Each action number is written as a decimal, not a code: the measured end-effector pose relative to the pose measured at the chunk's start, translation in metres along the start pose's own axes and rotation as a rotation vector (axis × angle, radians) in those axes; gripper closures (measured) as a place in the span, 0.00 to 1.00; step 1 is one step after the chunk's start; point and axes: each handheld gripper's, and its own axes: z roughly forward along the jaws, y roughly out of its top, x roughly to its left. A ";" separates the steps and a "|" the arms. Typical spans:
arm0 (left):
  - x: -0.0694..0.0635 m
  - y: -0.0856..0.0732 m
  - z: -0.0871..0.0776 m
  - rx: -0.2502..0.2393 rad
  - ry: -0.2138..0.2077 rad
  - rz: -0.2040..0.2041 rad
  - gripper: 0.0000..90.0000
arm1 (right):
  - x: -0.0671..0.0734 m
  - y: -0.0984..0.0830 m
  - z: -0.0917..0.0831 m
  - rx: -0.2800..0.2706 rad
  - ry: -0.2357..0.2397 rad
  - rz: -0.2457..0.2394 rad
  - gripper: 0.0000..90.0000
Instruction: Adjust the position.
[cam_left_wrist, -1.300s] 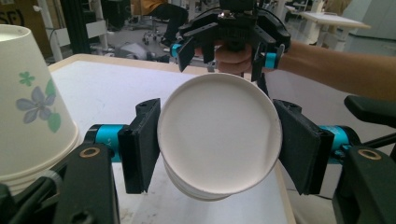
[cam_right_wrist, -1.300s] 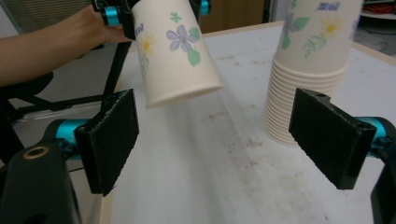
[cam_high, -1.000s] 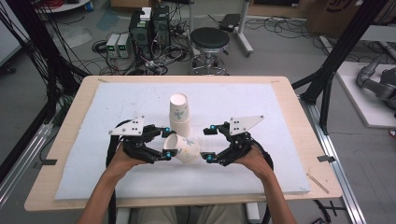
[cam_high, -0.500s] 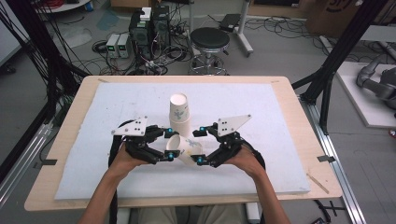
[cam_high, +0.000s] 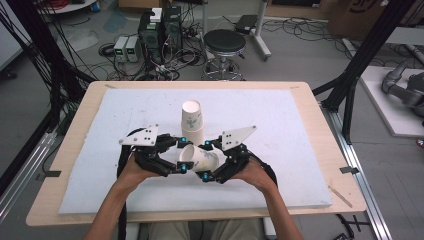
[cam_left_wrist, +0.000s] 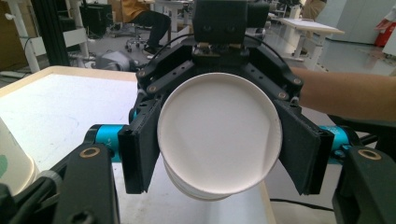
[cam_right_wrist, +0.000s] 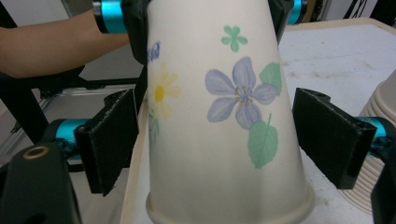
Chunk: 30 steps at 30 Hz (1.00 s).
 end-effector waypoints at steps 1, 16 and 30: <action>0.000 0.001 -0.001 -0.001 0.000 0.000 0.40 | 0.000 0.000 0.001 0.004 -0.003 -0.002 0.18; 0.000 0.004 -0.007 -0.022 -0.008 0.007 0.40 | -0.002 -0.001 0.002 0.021 0.001 -0.024 0.29; 0.001 0.002 -0.011 -0.045 0.040 0.007 0.07 | -0.001 -0.001 0.000 0.035 0.001 -0.022 0.30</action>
